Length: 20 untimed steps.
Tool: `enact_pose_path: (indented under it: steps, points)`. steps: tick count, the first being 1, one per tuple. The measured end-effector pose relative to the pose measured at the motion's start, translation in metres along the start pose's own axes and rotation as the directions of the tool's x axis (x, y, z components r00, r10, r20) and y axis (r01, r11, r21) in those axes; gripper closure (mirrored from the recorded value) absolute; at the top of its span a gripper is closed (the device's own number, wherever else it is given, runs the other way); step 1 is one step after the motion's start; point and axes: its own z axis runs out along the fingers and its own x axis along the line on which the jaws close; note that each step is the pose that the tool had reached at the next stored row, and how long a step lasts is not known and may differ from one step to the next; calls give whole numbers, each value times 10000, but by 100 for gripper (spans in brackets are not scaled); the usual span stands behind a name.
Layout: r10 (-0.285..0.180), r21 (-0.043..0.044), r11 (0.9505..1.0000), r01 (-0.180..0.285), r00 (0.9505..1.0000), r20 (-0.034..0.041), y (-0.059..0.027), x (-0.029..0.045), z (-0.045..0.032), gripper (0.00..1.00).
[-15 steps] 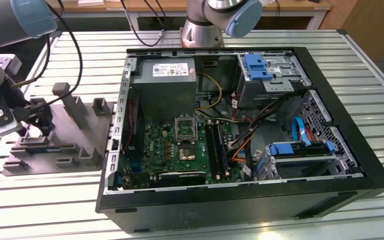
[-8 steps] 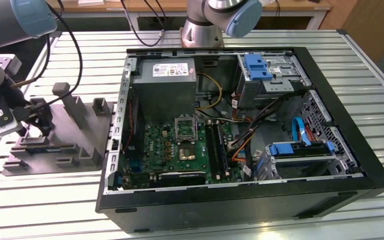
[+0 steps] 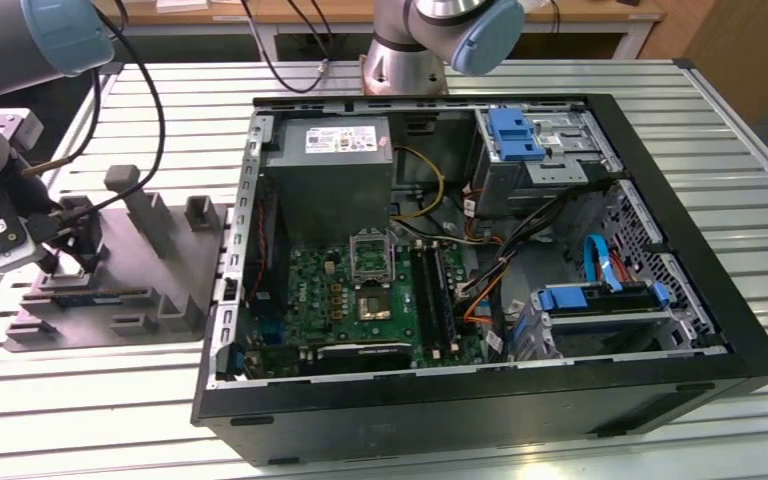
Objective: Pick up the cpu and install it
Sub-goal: 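Pick up the cpu and move it towards the insertion slot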
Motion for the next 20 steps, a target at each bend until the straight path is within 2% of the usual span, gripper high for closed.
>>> enact_pose_path:
  steps: [20]
  points:
    - [-11, -2, 10000, 11, 10000, 9, 0, 23, -4, 47]
